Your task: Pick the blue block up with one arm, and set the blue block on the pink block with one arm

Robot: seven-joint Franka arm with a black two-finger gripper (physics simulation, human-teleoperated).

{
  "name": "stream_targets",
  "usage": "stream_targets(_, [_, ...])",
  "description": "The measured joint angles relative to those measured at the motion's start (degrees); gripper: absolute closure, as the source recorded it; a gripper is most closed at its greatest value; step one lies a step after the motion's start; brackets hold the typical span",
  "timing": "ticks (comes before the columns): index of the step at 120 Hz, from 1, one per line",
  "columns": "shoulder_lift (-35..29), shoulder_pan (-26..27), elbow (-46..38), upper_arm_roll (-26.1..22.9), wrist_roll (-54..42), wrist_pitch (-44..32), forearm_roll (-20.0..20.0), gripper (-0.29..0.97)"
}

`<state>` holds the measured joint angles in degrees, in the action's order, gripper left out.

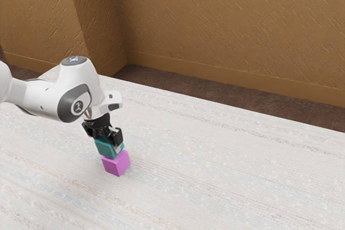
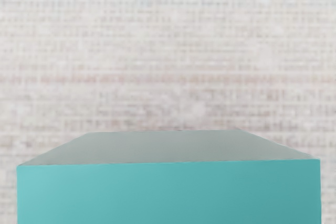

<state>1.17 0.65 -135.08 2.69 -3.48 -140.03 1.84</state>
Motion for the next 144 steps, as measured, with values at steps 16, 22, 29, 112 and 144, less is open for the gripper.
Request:
stream_targets(16, [-0.2, 0.3, 0.0, 0.0, -0.1, 0.1, 0.1, 0.32])
stream_targets(22, [-0.2, 0.5, 0.0, -0.1, -0.1, 0.1, 0.1, 0.32])
stream_targets(29, [-0.2, 0.6, -0.1, -0.1, -0.1, 0.1, 0.3, 0.32])
stream_targets(112, [-0.5, 1.0, -0.5, -0.1, -1.1, 0.6, 1.8, 0.15])
stream_targets(144, [-10.2, 0.8, 4.3, 1.4, -2.0, 4.1, -0.2, 0.06])
